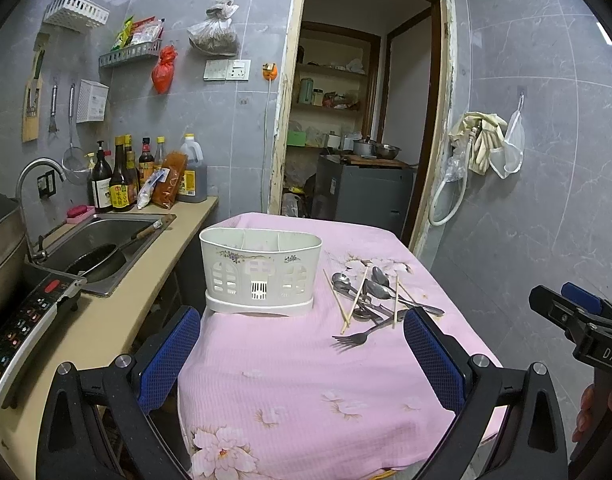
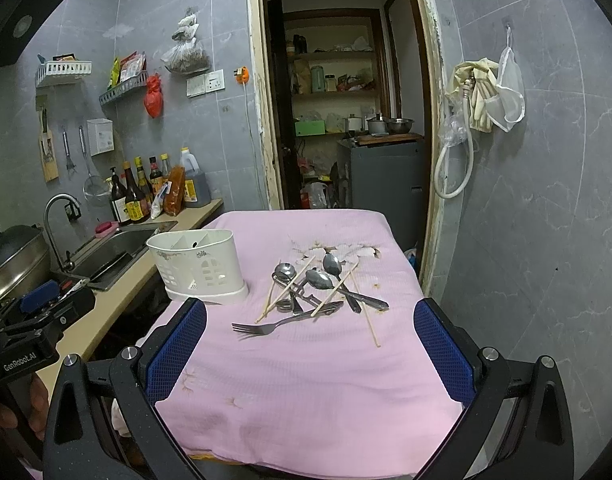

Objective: Organize utensils

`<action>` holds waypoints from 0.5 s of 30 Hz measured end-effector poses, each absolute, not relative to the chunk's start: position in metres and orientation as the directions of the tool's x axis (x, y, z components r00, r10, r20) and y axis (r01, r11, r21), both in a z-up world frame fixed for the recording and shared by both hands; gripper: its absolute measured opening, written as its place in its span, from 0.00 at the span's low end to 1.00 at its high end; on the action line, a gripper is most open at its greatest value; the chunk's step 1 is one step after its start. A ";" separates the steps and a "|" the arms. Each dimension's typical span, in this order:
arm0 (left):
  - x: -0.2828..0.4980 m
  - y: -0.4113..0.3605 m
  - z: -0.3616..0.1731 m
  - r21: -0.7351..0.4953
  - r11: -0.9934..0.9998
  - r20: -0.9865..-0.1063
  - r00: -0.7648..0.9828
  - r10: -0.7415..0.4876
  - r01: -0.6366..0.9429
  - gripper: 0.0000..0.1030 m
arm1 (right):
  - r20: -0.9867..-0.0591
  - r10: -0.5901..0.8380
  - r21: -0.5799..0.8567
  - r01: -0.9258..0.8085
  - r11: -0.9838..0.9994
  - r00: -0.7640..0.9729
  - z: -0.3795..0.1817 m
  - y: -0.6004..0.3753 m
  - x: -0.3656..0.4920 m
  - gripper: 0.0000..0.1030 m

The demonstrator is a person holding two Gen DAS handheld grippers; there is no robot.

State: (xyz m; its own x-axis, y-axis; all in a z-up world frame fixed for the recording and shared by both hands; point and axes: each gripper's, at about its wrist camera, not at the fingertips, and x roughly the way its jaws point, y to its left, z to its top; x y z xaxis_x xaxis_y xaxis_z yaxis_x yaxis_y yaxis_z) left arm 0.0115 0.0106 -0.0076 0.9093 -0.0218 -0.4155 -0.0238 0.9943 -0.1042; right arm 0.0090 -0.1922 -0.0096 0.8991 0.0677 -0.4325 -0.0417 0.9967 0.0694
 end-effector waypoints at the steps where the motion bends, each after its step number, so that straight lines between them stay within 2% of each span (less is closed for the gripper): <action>1: 0.012 0.010 -0.007 -0.103 0.994 -0.415 0.910 -0.021 -0.023 0.99 | -0.432 0.067 0.069 -0.042 0.997 0.899 -0.009 -0.192 0.009 0.99; 15: 0.029 0.009 0.000 -0.095 0.995 -0.418 0.908 -0.025 -0.016 0.99 | -0.425 0.067 0.079 -0.036 0.996 0.903 0.001 -0.200 0.014 0.99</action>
